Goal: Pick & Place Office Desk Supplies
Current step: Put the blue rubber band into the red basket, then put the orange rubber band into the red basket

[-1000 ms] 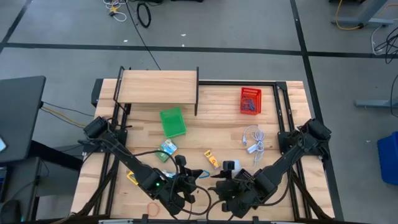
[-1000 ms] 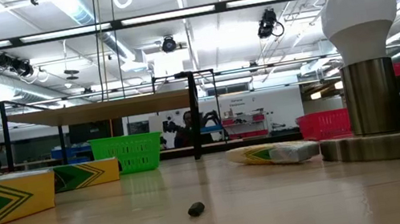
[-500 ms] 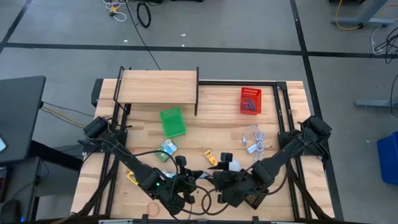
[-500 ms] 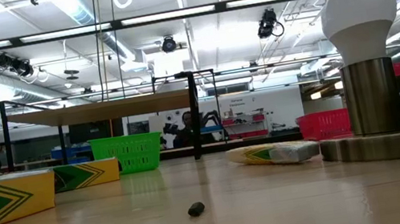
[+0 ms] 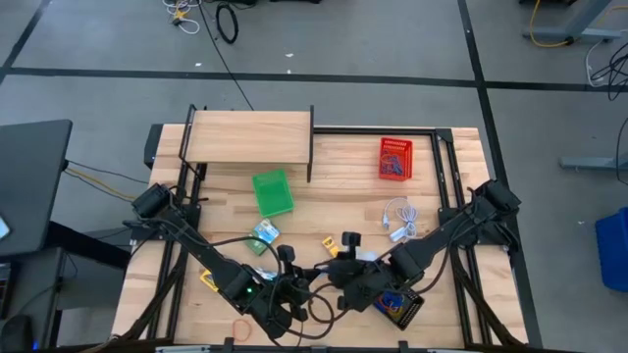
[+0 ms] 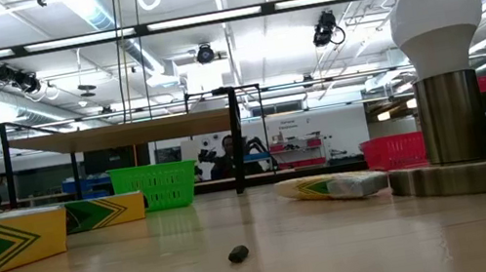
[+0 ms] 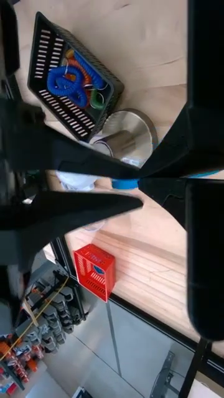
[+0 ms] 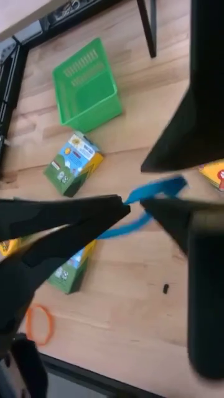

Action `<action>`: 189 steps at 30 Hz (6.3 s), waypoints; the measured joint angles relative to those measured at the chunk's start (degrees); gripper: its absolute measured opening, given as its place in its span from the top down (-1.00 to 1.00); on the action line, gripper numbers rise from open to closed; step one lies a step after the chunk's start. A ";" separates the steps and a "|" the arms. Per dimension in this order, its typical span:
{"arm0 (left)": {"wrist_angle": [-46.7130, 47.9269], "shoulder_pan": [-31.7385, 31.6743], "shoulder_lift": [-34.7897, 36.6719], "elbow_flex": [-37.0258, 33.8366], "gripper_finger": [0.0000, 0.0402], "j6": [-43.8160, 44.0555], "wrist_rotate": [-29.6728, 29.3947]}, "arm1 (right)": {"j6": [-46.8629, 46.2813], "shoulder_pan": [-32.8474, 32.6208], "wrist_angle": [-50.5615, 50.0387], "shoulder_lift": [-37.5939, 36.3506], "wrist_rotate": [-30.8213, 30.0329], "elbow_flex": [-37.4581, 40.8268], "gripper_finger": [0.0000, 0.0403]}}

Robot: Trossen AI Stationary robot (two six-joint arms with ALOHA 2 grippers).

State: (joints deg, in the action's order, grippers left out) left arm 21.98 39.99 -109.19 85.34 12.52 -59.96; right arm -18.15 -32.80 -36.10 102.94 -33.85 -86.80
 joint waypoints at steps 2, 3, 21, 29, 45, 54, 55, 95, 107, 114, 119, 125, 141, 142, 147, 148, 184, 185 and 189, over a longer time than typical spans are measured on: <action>-1.15 0.02 0.00 0.00 1.00 -1.12 -0.27 | 1.15 0.06 -0.58 0.00 0.54 0.00 0.88; -1.67 0.05 0.00 0.00 0.99 -1.99 -0.66 | 1.56 0.04 -1.02 0.02 0.56 0.00 0.93; -13.80 5.10 11.70 -3.39 0.59 -21.65 13.71 | -0.20 -1.48 -5.72 0.04 0.62 0.07 0.99; -28.03 6.31 31.63 -27.57 0.58 -18.78 10.55 | 0.21 -2.12 -5.73 0.04 -2.24 0.07 0.99; -73.23 -0.21 48.04 -68.91 0.58 -17.88 17.13 | -6.19 8.10 -29.24 -6.21 -13.57 0.09 1.00; -70.20 -0.57 48.02 -69.24 0.58 -17.16 18.04 | -8.05 19.60 -36.04 -10.51 -16.56 5.16 1.00; -69.86 -0.57 48.00 -69.24 0.58 -17.25 18.26 | -7.71 21.22 -35.03 -11.57 -16.46 7.04 1.00; -61.11 -6.71 47.95 -69.26 0.58 -10.96 23.17 | 24.42 75.20 20.76 -25.32 17.98 48.74 0.63; -61.14 -6.71 47.95 -69.26 0.58 -10.71 23.15 | 24.87 75.25 20.49 -25.31 12.04 48.73 -0.01; -61.14 -6.71 47.95 -69.24 0.58 -9.77 23.19 | 23.09 76.17 11.69 -25.31 20.03 47.82 0.02; -61.11 -6.71 47.95 -69.24 0.58 -9.55 24.08 | 23.00 76.17 10.29 -25.31 22.48 47.82 0.07; -61.09 -6.71 47.95 -69.24 0.58 -8.42 27.24 | 21.87 74.59 13.49 -25.48 25.12 47.82 0.09; -52.76 -4.42 47.98 -68.83 0.43 5.39 45.82 | 27.81 47.77 44.28 -35.65 35.51 47.75 0.09; -49.46 -3.84 47.98 -68.26 0.43 8.27 46.09 | 27.86 45.32 45.07 -36.53 34.96 47.74 0.09; -28.95 0.43 46.25 -61.75 0.43 21.40 45.01 | 27.87 32.83 45.42 -39.69 24.11 47.74 0.09; -25.47 1.35 45.53 -59.96 0.43 23.15 44.94 | 28.16 30.33 45.28 -39.85 21.90 47.74 0.09; 21.86 9.20 4.09 -11.52 0.32 45.59 59.37 | 26.14 1.70 43.84 -32.76 -2.07 47.74 -0.11; 21.61 9.20 4.09 -11.52 0.25 46.66 60.90 | 26.11 1.70 43.84 -32.76 -2.06 47.74 -0.11; 20.32 9.46 4.07 -11.52 -0.13 51.47 61.16 | 26.11 1.70 43.82 -32.76 -2.06 47.74 -0.11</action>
State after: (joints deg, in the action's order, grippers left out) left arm 42.30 49.45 -105.12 73.82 63.99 1.19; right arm 7.97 -31.09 7.73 70.17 -35.91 -39.07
